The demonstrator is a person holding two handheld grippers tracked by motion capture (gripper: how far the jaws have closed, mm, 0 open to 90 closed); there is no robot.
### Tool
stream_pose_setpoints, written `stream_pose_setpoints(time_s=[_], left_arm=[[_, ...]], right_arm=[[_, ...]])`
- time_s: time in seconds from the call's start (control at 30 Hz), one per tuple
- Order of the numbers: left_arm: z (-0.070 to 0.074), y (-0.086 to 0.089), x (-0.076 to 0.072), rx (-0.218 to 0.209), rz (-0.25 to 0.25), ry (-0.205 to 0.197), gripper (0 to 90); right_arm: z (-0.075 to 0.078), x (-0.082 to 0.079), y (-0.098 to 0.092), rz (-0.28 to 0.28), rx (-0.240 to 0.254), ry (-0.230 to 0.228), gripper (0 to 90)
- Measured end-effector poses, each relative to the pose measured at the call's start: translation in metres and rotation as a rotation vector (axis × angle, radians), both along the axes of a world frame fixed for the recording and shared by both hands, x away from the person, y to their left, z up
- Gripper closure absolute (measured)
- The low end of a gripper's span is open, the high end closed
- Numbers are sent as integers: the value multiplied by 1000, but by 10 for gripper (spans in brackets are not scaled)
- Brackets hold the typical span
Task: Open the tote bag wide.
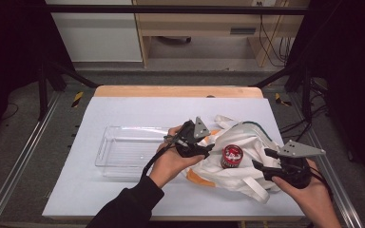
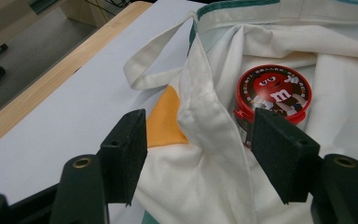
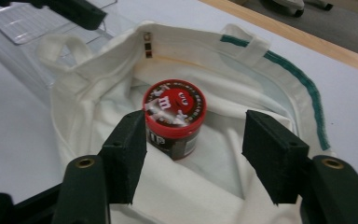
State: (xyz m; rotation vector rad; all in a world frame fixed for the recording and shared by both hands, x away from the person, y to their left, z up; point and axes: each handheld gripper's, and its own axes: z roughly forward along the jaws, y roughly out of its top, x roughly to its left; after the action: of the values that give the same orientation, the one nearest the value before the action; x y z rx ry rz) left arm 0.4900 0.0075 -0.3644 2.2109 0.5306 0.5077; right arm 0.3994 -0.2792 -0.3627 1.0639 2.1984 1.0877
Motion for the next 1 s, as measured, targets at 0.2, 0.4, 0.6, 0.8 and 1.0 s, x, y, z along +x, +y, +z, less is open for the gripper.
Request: stream_pose_setpoints(time_s=[0.2,0.4,0.6,0.8,1.0], left_arm=[[2,-15,4,-2,-32,9,395],[3,-35,10,9,-55,3,409],[0,-45,21,38,-61,5,432],[-5,-51,35,40,-69,28,443],[-11,-53,48,76,-57,58,526]], right_arm=[[1,-10,14,55,-17,2,475],[-2,-18,32,118,-40,22,469],[-14,-17,46,174,-66,70,401],[-32,-13,60,214,-126,106,313],[-46,-8,70,220,-177,122,265]])
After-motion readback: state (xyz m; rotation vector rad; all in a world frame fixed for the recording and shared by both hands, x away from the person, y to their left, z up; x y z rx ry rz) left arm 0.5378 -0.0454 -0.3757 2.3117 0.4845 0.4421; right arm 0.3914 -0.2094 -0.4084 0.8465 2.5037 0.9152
